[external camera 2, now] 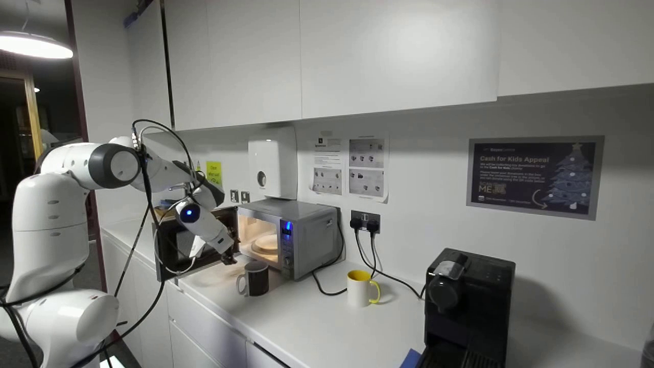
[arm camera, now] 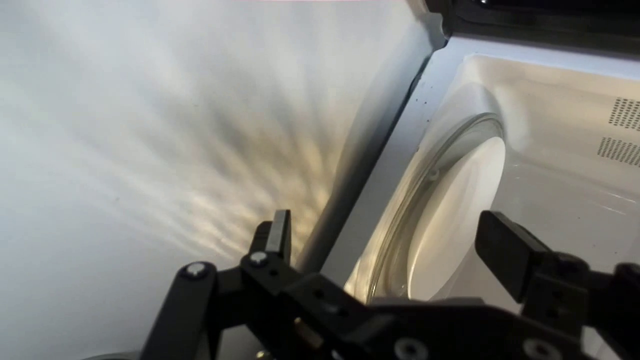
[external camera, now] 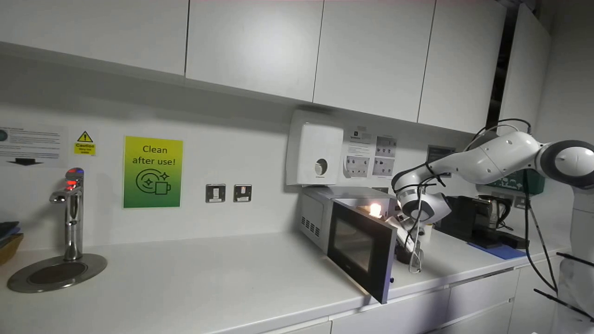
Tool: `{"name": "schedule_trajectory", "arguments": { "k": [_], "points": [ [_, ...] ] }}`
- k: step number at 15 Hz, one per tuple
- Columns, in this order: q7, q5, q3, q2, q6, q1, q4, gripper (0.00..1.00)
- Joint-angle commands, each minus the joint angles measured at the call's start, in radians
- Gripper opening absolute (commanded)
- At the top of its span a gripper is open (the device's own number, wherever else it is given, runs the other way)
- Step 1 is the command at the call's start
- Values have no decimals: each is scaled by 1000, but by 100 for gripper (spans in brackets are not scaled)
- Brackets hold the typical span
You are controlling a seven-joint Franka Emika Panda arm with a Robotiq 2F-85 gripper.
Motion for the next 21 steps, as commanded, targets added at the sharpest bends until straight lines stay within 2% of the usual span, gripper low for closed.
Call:
{"name": "schedule_trajectory", "arguments": {
  "k": [1,12,21],
  "points": [
    [8,-81,20,-109,28,-7,-104,100],
    [24,-356,-19,-207,31,18,-260,100],
    [34,-586,-91,-282,-13,5,-291,100]
  ]
}}
